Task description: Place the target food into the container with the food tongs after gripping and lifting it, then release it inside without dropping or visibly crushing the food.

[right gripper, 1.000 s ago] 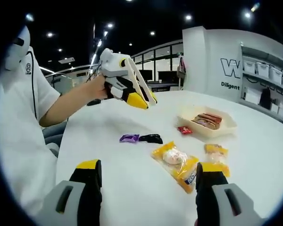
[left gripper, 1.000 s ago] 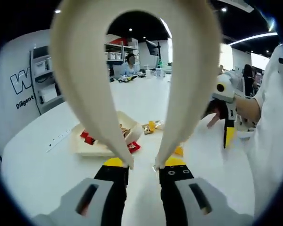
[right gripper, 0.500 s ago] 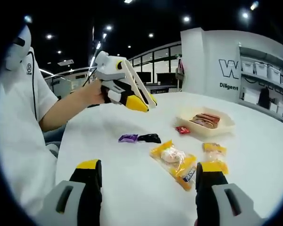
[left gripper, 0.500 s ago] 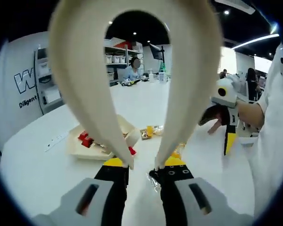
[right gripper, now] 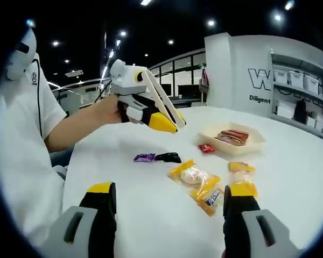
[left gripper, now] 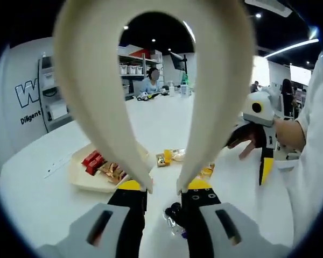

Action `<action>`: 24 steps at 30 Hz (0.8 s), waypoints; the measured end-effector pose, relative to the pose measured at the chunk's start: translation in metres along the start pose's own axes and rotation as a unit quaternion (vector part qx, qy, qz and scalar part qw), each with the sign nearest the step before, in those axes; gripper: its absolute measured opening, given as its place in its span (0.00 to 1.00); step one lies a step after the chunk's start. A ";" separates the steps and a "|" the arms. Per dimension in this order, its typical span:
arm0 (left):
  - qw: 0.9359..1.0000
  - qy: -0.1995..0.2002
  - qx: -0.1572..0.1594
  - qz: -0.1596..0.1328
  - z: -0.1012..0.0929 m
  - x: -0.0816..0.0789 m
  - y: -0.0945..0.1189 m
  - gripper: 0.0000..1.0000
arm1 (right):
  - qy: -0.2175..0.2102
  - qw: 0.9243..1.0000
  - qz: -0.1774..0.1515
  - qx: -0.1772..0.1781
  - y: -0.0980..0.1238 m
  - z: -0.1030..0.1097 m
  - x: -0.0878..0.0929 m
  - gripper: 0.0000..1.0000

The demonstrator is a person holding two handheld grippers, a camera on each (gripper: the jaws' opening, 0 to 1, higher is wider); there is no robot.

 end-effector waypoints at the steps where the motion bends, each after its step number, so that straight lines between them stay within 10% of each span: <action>1: 1.000 0.000 0.002 0.000 -0.001 -0.001 -0.001 0.24 | 0.000 1.000 0.000 0.001 0.000 0.000 0.000 0.80; 24: 0.994 -0.057 0.087 0.025 -0.067 -0.017 -0.072 0.23 | -0.004 1.000 -0.001 0.015 0.012 -0.007 0.003 0.80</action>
Point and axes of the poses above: the point that each gripper's makers call its tool centre point, and the gripper's own axes: y roughly backward along the fingers, z roughly to its left, x roughly out of its underside, the point moved 5 cm from there along y, roughly backward along the fingers, and after that the axes turned 2 degrees about x, right-handed, at the moved point
